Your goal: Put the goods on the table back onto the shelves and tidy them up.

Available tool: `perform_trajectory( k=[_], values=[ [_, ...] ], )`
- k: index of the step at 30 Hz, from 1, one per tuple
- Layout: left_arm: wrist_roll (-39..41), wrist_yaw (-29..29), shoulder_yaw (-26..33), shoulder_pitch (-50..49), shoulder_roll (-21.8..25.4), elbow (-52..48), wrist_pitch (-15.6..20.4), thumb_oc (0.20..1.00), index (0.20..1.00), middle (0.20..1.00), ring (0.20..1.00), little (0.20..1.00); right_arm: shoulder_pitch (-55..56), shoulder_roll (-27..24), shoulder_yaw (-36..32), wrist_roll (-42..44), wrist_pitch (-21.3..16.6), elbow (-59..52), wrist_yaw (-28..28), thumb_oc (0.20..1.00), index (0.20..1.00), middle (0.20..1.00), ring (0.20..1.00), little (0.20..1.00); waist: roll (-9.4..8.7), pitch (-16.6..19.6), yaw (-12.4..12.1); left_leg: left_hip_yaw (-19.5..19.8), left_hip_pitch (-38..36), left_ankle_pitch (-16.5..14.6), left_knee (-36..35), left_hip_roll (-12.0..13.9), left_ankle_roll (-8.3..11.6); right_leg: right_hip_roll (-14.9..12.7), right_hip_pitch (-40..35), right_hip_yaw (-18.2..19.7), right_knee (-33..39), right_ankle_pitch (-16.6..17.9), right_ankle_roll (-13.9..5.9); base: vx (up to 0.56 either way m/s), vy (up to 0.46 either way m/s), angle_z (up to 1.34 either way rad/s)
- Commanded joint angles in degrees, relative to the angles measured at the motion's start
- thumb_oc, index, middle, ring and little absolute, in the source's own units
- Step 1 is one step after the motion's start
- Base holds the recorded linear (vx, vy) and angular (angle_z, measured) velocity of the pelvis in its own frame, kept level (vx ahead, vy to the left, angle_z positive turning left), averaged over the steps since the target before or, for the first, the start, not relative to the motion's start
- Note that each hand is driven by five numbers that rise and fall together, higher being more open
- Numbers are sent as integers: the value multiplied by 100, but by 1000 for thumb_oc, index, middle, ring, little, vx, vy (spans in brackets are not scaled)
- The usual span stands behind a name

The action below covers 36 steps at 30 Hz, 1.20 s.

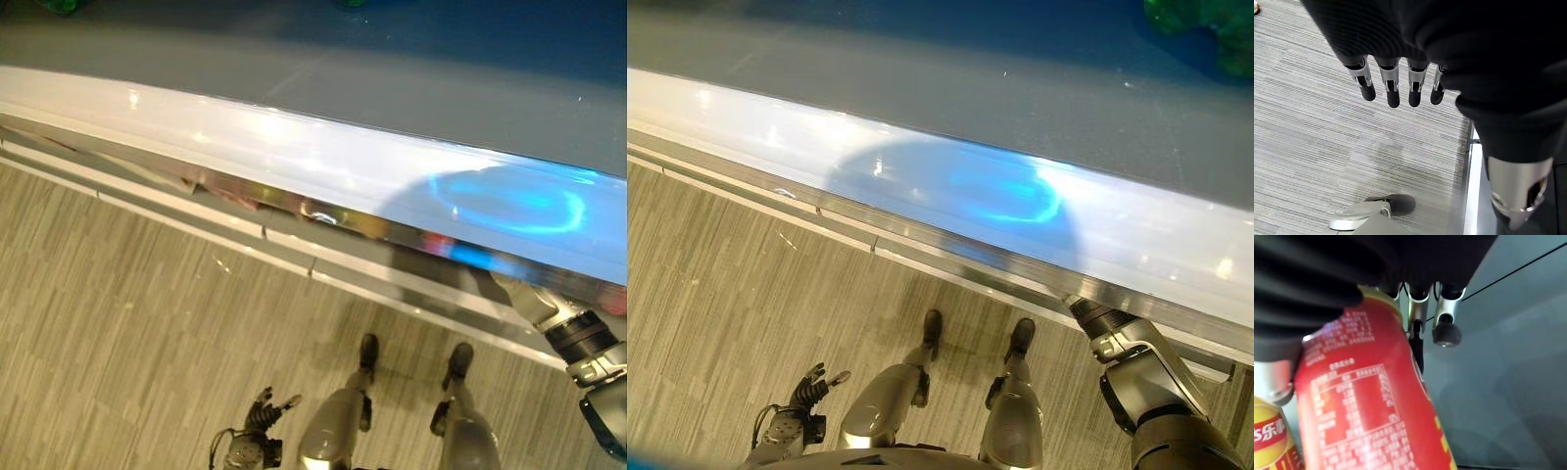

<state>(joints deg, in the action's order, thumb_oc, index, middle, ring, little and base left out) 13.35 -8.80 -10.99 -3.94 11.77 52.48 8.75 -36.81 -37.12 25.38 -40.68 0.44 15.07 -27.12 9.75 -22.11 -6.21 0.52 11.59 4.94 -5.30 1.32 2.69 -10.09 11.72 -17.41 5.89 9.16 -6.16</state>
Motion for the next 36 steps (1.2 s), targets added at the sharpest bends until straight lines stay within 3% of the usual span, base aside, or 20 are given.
perform_trajectory(
  k=[1,4,6,7,8,24,36],
  values=[
    [89,-193,-359,214,199,304,41,1000,1000,1000,1000,1000,-110,107,150,-250,-183,-454,-177,200,200,200,200,200,-211,204,14,-234,134,-150,30,223,418,-666,-199,118,-92,-226,-684,0,0,0],
    [64,-228,-359,229,181,305,29,1000,1000,1000,1000,1000,40,164,43,-220,-197,-650,-250,200,200,200,200,200,-229,198,58,-252,123,-162,30,230,418,-666,-197,126,-96,-225,-692,0,0,0],
    [53,-247,-352,237,173,306,26,1000,1000,1000,1000,1000,150,205,1,-188,-221,-744,-275,589,589,589,589,589,-242,195,81,-266,107,-170,30,239,419,-666,-198,140,-97,-224,-694,0,0,0],
    [45,-256,-351,247,174,300,22,1000,1000,1000,1000,1000,201,222,-27,-152,-234,-780,-288,849,849,849,849,849,-250,193,93,-272,102,-174,30,241,419,-662,-198,146,-99,-226,-692,0,0,0],
    [41,-264,-349,247,174,312,22,1000,1000,1000,1000,1000,273,236,-61,-130,-250,-837,-296,1000,1000,1000,1000,1000,-261,193,107,-282,95,-177,30,244,420,-661,-199,154,-99,-227,-691,0,0,0],
    [49,-340,-329,246,145,339,10,1000,1000,1000,1000,1000,384,283,-206,-53,-248,-1047,-432,1000,1000,1000,1000,1000,-294,202,159,-326,105,-166,30,250,419,-669,-167,182,-94,-196,-699,-8,3,-2],
    [-92,-318,-152,265,141,477,-148,1000,1000,1000,1000,1000,1194,172,-700,557,-714,-2735,-8,1000,1000,1000,1000,1000,-556,414,328,-431,-230,-327,30,293,380,-678,-414,215,-111,-259,-697,3,7,-1]
  ],
)
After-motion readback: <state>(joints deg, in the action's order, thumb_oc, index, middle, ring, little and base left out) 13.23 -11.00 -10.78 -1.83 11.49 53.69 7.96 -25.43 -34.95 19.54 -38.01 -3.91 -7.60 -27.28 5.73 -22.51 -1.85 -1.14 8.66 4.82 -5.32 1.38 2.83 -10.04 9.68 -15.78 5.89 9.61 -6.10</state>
